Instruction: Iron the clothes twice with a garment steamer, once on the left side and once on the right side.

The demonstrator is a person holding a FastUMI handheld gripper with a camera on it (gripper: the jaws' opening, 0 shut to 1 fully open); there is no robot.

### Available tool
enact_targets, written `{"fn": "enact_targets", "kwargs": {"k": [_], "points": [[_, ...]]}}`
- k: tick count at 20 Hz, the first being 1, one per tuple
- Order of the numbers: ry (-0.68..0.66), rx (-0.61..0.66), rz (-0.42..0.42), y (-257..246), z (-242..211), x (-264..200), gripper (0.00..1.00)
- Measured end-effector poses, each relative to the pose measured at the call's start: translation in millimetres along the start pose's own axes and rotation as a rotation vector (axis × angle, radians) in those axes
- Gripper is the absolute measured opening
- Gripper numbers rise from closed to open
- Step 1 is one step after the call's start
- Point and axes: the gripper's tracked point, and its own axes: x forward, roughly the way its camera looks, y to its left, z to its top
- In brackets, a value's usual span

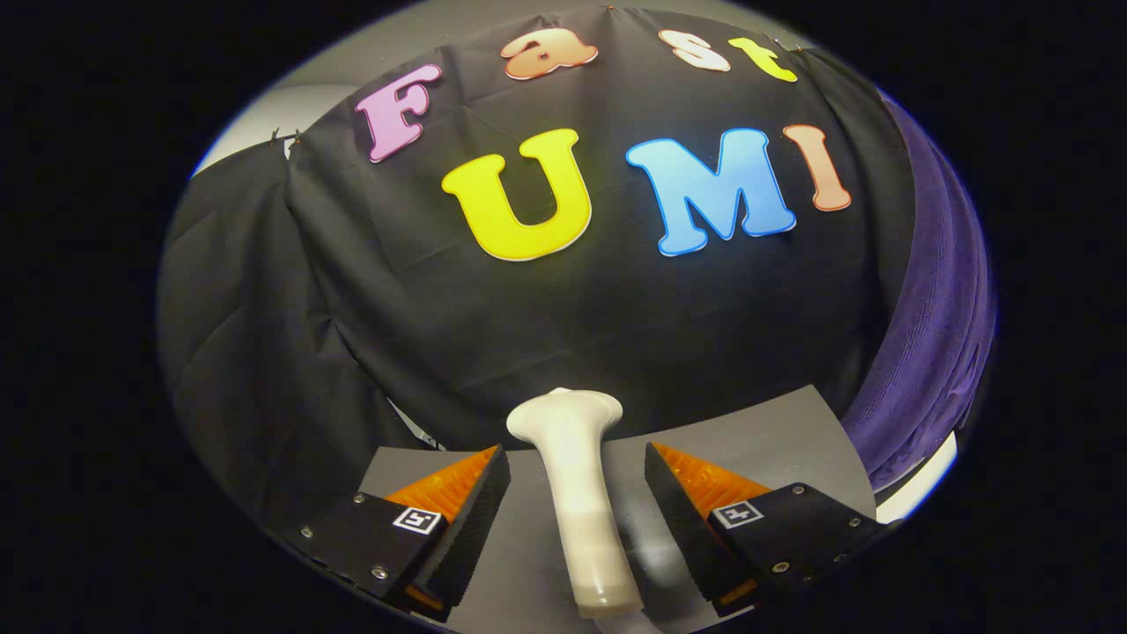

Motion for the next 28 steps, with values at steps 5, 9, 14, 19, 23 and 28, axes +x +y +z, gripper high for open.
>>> {"fn": "enact_targets", "kwargs": {"k": [5, 9, 14, 19, 23, 28], "points": [[0.115, 0.029, -0.038, -6.2, -25.1, 24.6, 0.95], [0.171, 0.047, -0.078, -7.1, -41.2, 31.9, 0.89], [0.154, -0.005, -0.123, -13.9, -42.8, 37.7, 0.61], [0.184, -0.013, -0.124, -16.8, -45.5, 36.4, 0.51], [0.179, 0.01, -0.136, -20.7, -45.7, 38.1, 0.43], [0.095, -0.021, -0.109, -20.8, -47.5, 27.6, 0.4]]}}
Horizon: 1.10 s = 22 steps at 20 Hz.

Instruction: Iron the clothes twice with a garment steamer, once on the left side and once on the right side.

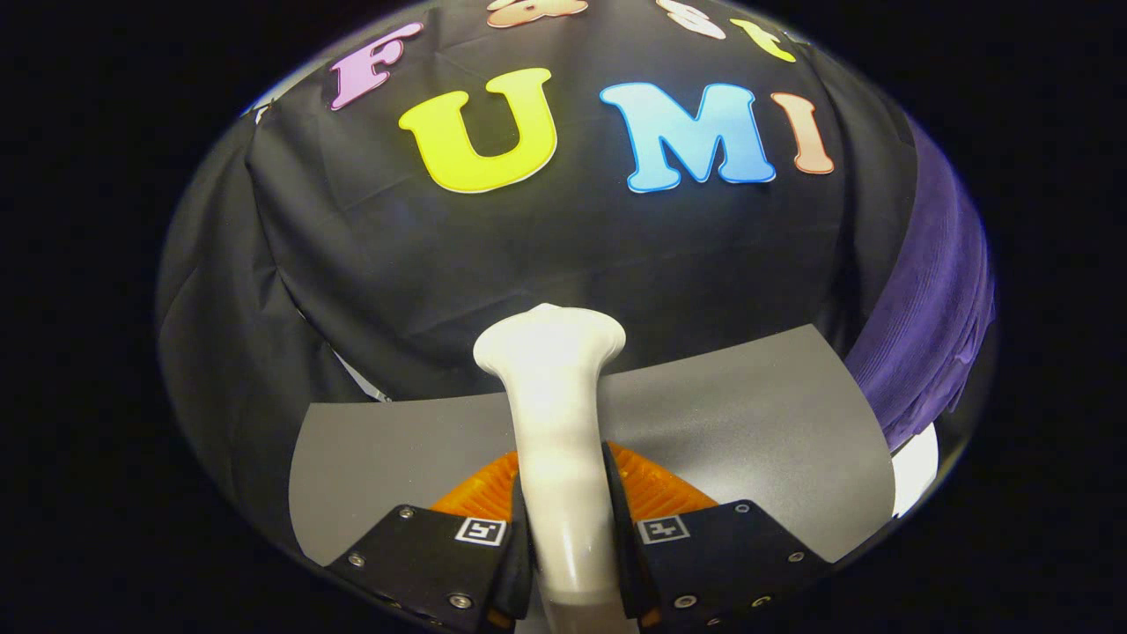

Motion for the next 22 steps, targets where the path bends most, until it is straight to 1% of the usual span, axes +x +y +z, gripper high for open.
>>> {"fn": "enact_targets", "kwargs": {"k": [2, 4, 9, 11, 13, 15, 22], "points": [[-0.024, -0.007, 0.006, -1.7, 0.4, -8.0, 0.38], [-0.057, -0.01, -0.013, -6.5, 0.6, -16.8, 0.38], [-0.157, -0.001, 0.003, -18.5, 2.9, -43.6, 0.38], [-0.169, -0.002, -0.002, -30.2, -3.0, -54.3, 0.38], [-0.152, -0.014, -0.009, -44.9, -18.3, -66.7, 0.38], [-0.143, -0.042, 0.013, -54.3, -36.7, -87.6, 0.38], [-0.228, -0.108, 0.069, -87.9, -72.9, -195.1, 0.38]]}}
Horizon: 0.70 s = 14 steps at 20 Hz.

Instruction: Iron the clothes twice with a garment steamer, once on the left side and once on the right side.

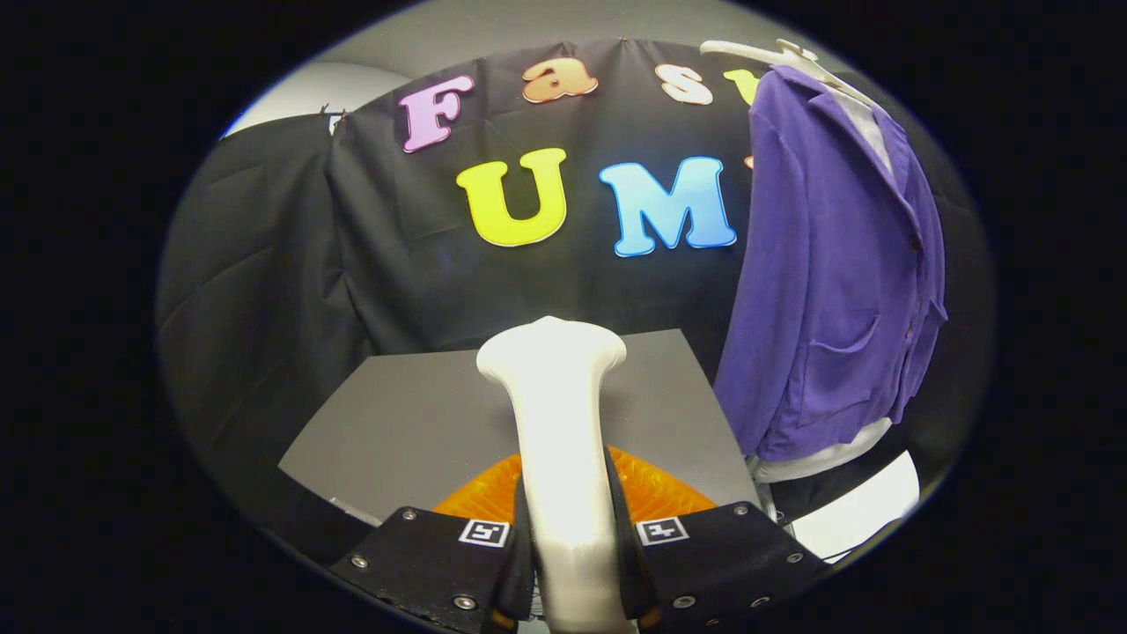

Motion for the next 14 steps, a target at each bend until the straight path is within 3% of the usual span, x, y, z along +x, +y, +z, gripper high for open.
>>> {"fn": "enact_targets", "kwargs": {"k": [7, 14], "points": [[-0.074, -0.09, -0.001, -62.0, -41.4, -108.6, 0.38], [-0.139, -0.162, -0.088, -134.3, -44.4, -158.9, 0.38]]}}
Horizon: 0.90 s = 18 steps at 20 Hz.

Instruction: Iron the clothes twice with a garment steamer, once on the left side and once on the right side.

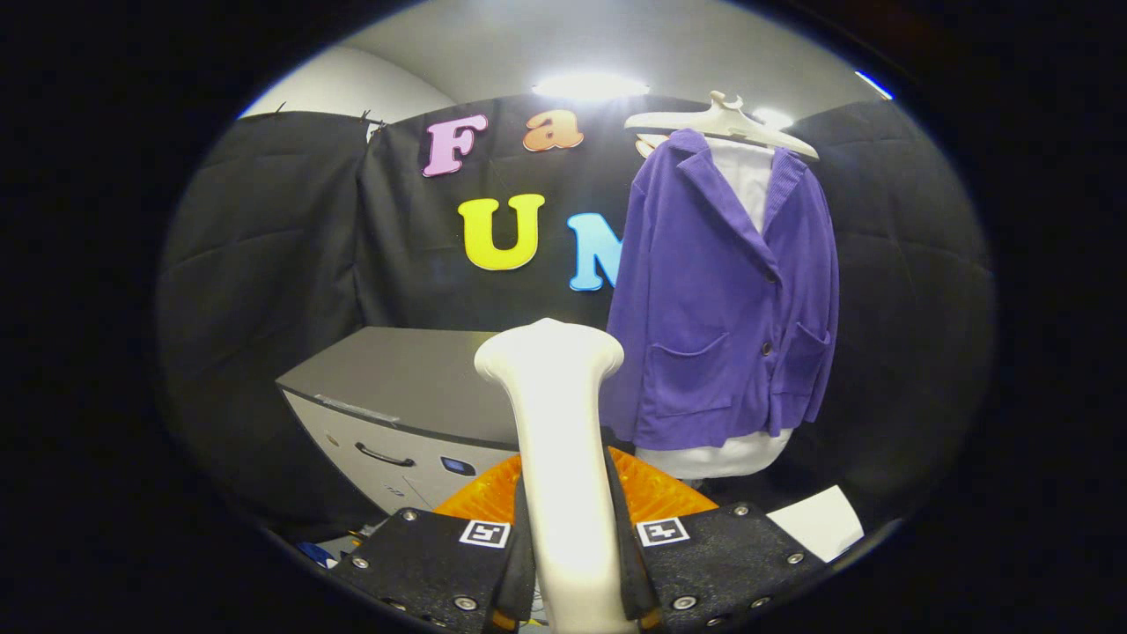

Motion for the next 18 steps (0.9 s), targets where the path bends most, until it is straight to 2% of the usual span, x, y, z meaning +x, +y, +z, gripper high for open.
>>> {"fn": "enact_targets", "kwargs": {"k": [4, 9, 18], "points": [[-0.023, -0.005, -0.041, -22.8, 20.7, -1.3, 0.38], [-0.117, 0.064, -0.091, -44.9, 76.0, 21.9, 0.38], [-0.278, 0.197, -0.26, -110.4, 163.4, 61.5, 0.38]]}}
